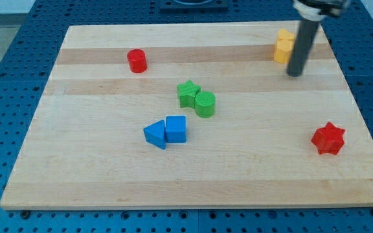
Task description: Slightly tap the red circle to the top side
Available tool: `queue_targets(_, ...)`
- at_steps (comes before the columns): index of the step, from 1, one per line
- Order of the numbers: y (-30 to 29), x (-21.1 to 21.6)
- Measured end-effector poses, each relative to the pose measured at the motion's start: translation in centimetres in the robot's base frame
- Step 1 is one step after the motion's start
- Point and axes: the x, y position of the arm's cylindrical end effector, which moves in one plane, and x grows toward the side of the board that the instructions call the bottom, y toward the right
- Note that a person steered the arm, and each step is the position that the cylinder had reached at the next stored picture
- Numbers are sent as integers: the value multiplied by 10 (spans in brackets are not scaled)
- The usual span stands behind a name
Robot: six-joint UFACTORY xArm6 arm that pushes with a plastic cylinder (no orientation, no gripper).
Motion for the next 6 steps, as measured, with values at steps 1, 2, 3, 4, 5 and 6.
queue_targets(1, 71, 37)
queue_targets(2, 114, 100)
queue_targets(3, 116, 159)
queue_targets(4, 73, 188)
queue_targets(5, 19, 195)
queue_targets(6, -25, 184)
